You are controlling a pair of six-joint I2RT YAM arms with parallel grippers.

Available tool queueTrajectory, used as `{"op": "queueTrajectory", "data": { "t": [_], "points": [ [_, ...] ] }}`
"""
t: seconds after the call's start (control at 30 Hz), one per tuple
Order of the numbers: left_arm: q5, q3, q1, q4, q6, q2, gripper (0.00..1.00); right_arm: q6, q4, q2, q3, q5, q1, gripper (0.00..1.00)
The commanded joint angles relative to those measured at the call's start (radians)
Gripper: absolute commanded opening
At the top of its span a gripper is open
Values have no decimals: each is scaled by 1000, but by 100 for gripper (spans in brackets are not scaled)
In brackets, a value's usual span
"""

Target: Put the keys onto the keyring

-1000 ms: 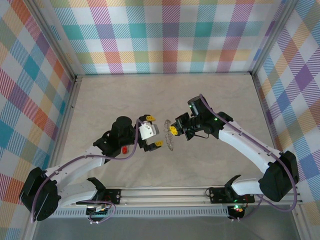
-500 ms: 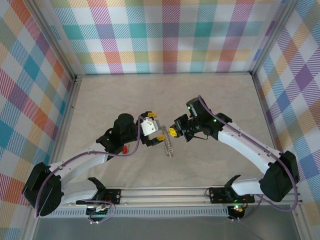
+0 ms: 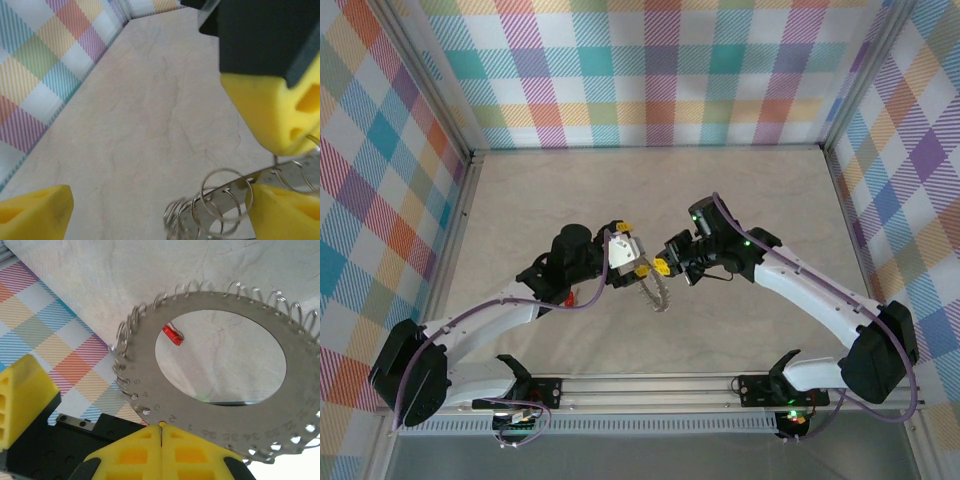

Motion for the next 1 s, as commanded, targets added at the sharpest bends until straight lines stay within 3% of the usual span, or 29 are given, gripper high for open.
{"op": "queueTrajectory", "data": {
  "t": [0.0,0.27,0.53,0.73,0.87,0.97],
  "points": [
    [-53,56,-11,-44,27,-32,89,-8,31,-1,-8,-31,8,0],
    [-133,94,4,-107,16,-16,89,-21,69,12,-7,-57,8,0],
    [-108,86,13,-115,-3,-24,88,-31,73,9,-9,-52,8,0],
    [-4,-24,30,-165,57,-168,77,-11,82,6,-9,-63,7,0],
    [102,-61,18,-161,-4,-250,65,-8,64,11,7,-64,8,0],
    [90,-83,-15,-115,-35,-245,61,16,70,20,5,-75,8,0]
  ]
}}
